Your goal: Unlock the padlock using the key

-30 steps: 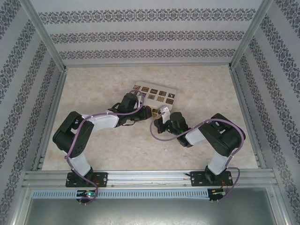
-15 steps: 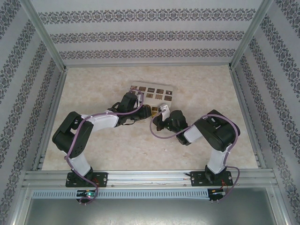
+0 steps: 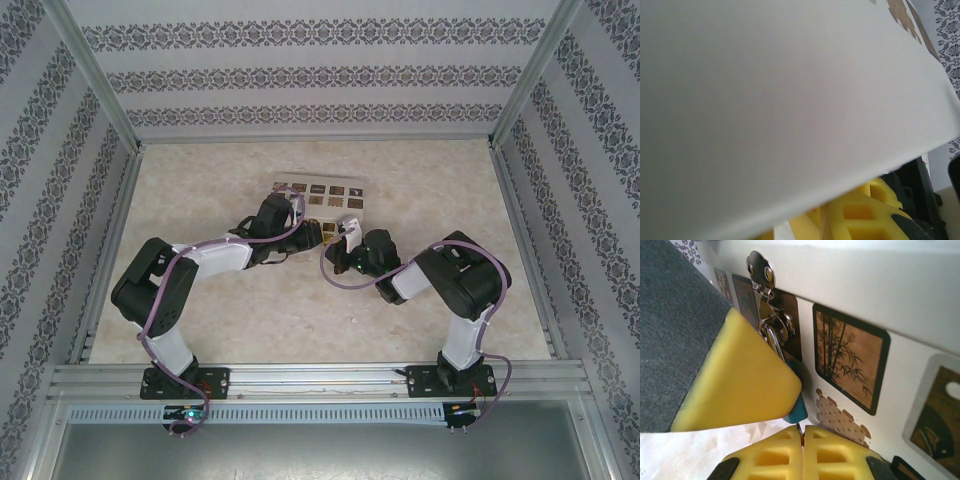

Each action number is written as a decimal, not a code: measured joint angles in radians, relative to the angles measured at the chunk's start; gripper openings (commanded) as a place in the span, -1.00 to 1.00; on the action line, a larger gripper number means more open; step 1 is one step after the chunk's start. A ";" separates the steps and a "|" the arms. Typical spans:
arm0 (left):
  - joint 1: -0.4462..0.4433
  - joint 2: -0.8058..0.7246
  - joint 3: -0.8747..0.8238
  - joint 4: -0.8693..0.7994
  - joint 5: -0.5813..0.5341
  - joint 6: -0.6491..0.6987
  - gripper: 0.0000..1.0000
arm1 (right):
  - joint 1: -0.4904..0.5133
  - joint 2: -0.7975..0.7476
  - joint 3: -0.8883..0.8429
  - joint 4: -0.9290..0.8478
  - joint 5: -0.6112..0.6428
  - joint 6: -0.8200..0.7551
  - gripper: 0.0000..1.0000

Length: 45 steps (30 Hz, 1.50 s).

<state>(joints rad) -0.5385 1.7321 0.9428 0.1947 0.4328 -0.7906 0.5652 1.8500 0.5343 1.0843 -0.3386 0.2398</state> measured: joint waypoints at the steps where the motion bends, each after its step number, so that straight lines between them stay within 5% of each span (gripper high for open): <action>1: 0.000 0.000 0.000 0.000 0.000 0.000 -0.51 | 0.000 0.003 0.000 0.003 0.000 0.001 -1.00; 22: 0.002 0.060 0.000 0.030 0.027 -0.003 -0.40 | 0.015 0.049 -0.021 0.031 0.047 0.054 -1.00; 33: -0.010 0.070 -0.012 0.036 0.080 -0.018 -0.10 | 0.022 0.100 -0.051 0.073 0.090 0.098 -1.00; 45: -0.003 -0.162 -0.146 0.059 0.036 -0.026 0.09 | 0.022 0.066 -0.085 0.086 0.089 0.180 -1.00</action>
<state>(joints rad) -0.5411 1.5700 0.7971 0.2539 0.4690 -0.8169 0.5873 1.9163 0.4492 1.1702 -0.2497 0.4198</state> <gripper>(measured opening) 0.542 0.049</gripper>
